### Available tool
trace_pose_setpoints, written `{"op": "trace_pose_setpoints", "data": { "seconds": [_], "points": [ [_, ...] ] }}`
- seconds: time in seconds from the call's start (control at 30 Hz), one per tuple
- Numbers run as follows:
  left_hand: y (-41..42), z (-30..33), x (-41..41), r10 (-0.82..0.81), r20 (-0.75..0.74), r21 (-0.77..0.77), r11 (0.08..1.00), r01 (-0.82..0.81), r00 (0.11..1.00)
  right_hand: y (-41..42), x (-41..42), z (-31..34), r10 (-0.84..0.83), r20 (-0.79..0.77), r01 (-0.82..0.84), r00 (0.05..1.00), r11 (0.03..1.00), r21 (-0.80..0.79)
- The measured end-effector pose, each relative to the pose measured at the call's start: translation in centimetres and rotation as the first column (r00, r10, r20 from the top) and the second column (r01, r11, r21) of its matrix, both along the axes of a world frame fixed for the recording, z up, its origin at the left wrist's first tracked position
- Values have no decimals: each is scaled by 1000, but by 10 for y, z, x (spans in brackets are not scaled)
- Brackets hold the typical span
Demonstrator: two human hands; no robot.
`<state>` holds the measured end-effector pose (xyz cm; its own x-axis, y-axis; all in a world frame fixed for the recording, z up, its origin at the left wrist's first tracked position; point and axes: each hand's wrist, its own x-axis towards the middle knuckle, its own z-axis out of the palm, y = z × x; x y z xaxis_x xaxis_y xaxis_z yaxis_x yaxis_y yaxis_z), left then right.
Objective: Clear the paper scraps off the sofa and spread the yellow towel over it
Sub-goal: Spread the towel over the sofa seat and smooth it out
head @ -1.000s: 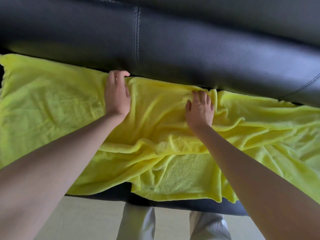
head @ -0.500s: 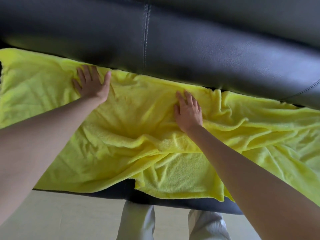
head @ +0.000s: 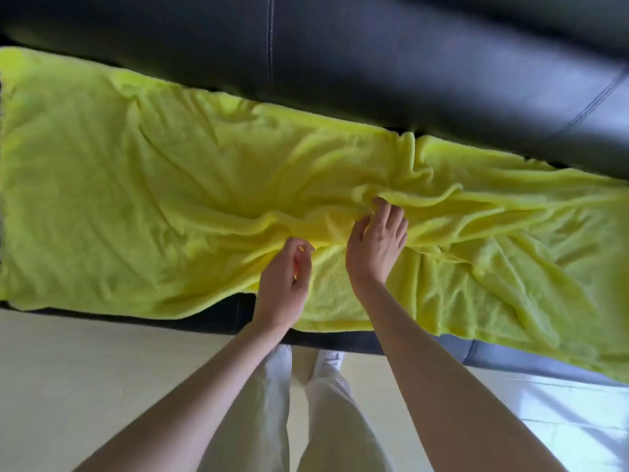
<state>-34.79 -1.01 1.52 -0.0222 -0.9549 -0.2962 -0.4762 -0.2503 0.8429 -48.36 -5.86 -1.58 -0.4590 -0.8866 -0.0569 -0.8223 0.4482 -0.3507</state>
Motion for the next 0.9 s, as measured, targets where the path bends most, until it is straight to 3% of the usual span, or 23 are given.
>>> {"op": "trace_pose_setpoints", "data": {
  "seconds": [0.1,0.2,0.27,0.37,0.43,0.47,0.5,0.57,0.6,0.63,0.7,0.9],
  "points": [
    [50,-10,-12,-10,-61,201,979,22,998,45,-12,0,23,-21,-22,1000,998,61],
    [78,-19,-20,3,63,463,886,-32,998,87,-26,0,221,59,-226,974,969,103],
    [87,-31,-17,33,226,548,822,-155,973,106,-33,-1,280,127,-298,952,939,169],
    [99,-43,-14,233,428,501,743,-443,873,135,-43,1,128,185,-172,974,954,244],
    [97,-45,-15,390,471,556,565,-610,791,145,-51,6,-161,173,118,972,965,233],
    [94,-43,-16,472,452,615,450,-648,757,147,-58,9,-370,166,328,914,915,234],
    [91,-41,-18,564,410,678,337,-653,717,146,-66,12,-595,167,552,786,797,245],
    [86,-37,-21,747,280,795,171,-582,602,143,-91,11,-910,224,840,349,410,354],
    [86,-37,-23,794,222,841,138,-524,566,145,-106,8,-945,305,866,122,251,432],
    [87,-37,-26,814,180,875,125,-469,552,148,-120,4,-917,396,840,-46,178,512],
    [91,-37,-30,829,121,918,116,-380,545,157,-140,0,-825,531,765,-192,213,608],
    [108,-43,-58,827,67,896,196,-397,559,177,-175,-12,-698,660,642,-277,377,668]
  ]
}}
